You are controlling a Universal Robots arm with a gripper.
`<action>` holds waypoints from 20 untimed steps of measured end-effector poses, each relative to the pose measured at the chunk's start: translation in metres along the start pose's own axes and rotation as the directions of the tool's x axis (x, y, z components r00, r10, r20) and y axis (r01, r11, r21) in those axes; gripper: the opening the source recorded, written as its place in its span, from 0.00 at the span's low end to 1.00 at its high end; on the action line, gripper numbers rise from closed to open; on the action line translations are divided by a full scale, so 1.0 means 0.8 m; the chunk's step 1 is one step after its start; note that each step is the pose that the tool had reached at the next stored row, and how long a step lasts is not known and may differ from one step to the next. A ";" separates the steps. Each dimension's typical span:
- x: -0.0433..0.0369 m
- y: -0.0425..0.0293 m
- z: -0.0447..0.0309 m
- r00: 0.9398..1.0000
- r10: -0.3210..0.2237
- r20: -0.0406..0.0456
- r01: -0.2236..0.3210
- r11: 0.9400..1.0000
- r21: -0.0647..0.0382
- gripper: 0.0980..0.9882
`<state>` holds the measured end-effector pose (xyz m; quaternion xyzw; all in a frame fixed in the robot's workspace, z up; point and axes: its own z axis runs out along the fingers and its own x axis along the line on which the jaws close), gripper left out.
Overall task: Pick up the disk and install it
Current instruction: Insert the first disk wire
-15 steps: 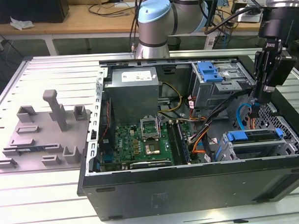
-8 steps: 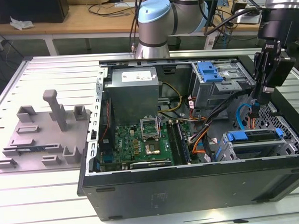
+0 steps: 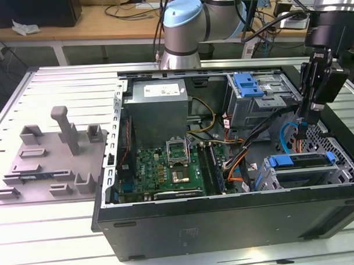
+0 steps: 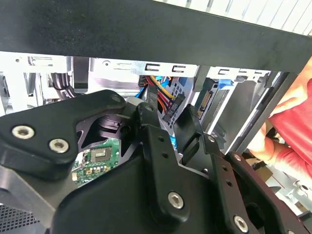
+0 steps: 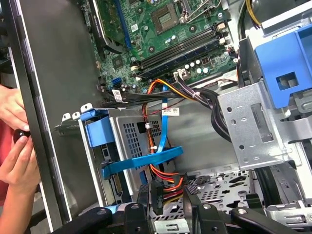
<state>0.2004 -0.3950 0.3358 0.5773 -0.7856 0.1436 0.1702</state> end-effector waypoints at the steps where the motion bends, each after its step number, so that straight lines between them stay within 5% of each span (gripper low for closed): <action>1: 0.000 0.0000 0.0000 1.000 0.000 0.000 0.000 1.000 0.000 0.35; 5: 0.000 0.0000 0.0002 1.000 0.000 0.000 0.000 1.000 0.000 0.33; 9: 0.000 0.0000 0.0002 1.000 0.000 0.000 0.000 1.000 0.000 0.07; 14: 0.000 0.0000 0.0003 1.000 0.000 0.000 0.000 1.000 0.000 0.07; 17: 0.016 -0.0008 -0.0025 1.000 -0.001 0.027 0.001 1.000 -0.003 0.07; 20: 0.037 0.0034 -0.0002 0.999 -0.017 0.035 0.017 1.000 0.008 0.07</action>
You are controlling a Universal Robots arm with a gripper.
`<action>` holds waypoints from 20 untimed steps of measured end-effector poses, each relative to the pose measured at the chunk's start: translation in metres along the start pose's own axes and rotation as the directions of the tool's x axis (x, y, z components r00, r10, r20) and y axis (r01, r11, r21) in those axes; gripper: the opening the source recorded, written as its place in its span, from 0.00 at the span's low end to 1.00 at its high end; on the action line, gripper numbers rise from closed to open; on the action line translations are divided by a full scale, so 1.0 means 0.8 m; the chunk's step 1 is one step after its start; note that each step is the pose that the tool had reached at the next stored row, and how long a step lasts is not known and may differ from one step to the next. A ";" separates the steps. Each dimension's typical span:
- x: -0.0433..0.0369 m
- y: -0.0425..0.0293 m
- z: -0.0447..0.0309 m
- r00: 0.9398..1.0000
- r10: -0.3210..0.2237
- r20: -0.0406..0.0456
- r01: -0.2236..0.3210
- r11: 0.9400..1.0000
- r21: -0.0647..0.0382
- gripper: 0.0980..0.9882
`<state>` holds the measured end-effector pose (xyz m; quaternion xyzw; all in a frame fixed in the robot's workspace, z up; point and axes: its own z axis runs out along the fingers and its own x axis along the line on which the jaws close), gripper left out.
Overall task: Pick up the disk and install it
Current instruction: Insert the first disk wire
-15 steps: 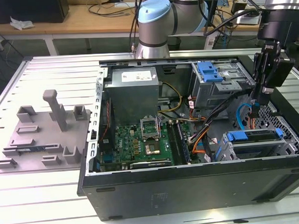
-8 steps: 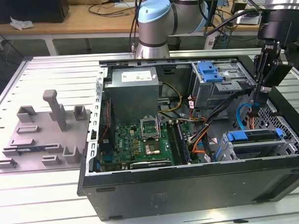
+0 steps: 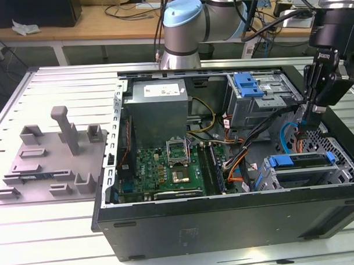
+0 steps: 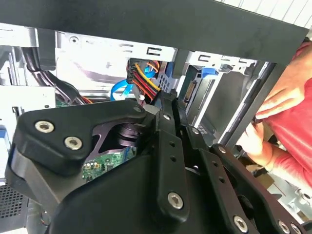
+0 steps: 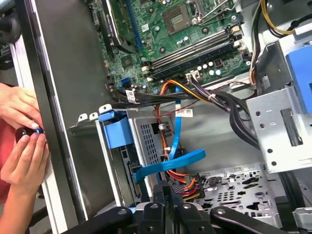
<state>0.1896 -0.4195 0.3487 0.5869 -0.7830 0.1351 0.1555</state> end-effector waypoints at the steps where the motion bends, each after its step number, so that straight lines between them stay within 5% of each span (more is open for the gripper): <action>1: 0.002 0.0000 -0.0002 1.000 -0.007 0.005 0.007 1.000 0.003 0.07; 8: 0.009 0.0011 0.0020 0.999 -0.031 0.033 0.031 0.999 0.006 0.07; 10: 0.016 0.0010 0.0049 0.998 -0.041 0.053 0.041 0.999 0.006 0.07; 14: 0.027 -0.0009 0.0097 0.996 -0.051 0.076 0.050 0.999 0.008 0.07; 20: 0.046 -0.0020 0.0148 0.994 -0.062 0.092 0.061 0.998 0.012 0.07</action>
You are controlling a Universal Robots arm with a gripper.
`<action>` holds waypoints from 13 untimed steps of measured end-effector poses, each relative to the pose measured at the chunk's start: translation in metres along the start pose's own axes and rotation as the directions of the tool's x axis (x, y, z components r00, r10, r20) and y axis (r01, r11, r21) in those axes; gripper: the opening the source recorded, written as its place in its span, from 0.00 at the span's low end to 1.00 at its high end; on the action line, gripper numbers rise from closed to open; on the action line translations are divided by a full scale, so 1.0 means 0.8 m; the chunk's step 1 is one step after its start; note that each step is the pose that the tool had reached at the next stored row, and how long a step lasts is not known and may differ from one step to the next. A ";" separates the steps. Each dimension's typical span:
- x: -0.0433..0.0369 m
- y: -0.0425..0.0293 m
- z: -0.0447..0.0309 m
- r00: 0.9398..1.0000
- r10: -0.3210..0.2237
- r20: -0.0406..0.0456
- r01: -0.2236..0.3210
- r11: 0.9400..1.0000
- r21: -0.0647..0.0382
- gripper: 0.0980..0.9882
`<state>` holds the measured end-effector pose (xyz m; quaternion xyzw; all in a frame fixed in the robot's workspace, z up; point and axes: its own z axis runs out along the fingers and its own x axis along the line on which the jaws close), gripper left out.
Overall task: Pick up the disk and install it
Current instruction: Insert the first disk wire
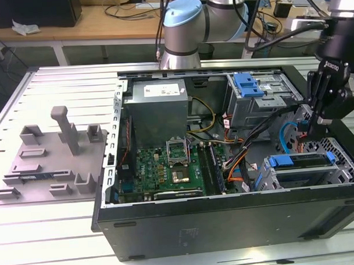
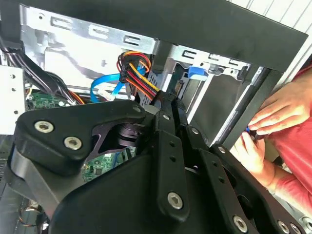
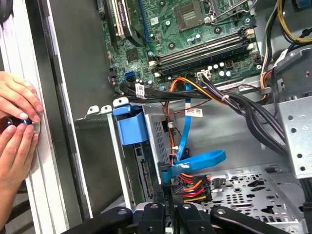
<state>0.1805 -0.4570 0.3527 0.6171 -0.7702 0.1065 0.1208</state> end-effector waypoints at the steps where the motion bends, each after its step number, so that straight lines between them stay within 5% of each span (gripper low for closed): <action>1: 0.004 0.0002 0.0006 1.000 -0.004 0.005 0.004 1.000 0.001 0.07; 9: 0.013 0.0020 0.0013 0.999 -0.034 0.025 0.034 0.999 0.008 0.07; 13: 0.015 0.0048 0.0018 0.995 -0.090 0.050 0.089 0.996 0.022 0.07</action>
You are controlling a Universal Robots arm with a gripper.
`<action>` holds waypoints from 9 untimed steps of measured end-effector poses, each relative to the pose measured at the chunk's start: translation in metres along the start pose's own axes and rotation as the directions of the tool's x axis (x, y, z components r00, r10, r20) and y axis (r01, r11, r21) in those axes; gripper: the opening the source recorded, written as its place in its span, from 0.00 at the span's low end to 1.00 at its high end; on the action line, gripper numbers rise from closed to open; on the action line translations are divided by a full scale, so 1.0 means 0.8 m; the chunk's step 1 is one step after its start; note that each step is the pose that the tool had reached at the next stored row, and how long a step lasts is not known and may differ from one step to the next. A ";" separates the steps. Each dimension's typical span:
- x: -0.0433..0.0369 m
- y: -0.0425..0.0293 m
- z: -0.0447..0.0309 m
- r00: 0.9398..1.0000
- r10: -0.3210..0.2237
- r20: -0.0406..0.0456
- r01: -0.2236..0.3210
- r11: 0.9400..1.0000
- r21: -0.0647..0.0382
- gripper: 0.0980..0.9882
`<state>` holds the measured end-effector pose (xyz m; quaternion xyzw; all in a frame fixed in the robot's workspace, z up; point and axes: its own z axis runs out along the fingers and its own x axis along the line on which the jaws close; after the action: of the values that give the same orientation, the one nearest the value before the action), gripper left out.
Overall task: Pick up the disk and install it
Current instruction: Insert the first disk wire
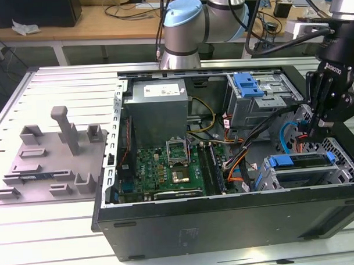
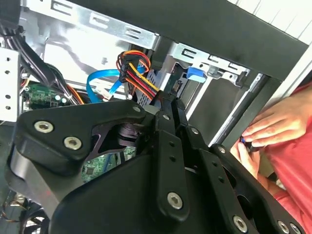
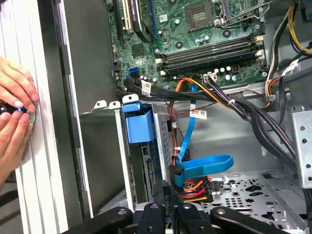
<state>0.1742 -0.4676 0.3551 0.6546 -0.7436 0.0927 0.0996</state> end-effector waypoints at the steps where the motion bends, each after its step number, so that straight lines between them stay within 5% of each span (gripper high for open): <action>1: 0.001 0.0007 0.0002 1.000 -0.006 0.004 0.006 1.000 0.001 0.07; 6: 0.010 0.0048 0.0031 0.999 -0.028 0.022 0.028 1.000 0.005 0.07; 9: 0.019 0.0051 0.0060 0.999 -0.035 0.041 0.035 0.999 0.006 0.07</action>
<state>0.1681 -0.4829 0.3545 0.6697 -0.7336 0.0793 0.0843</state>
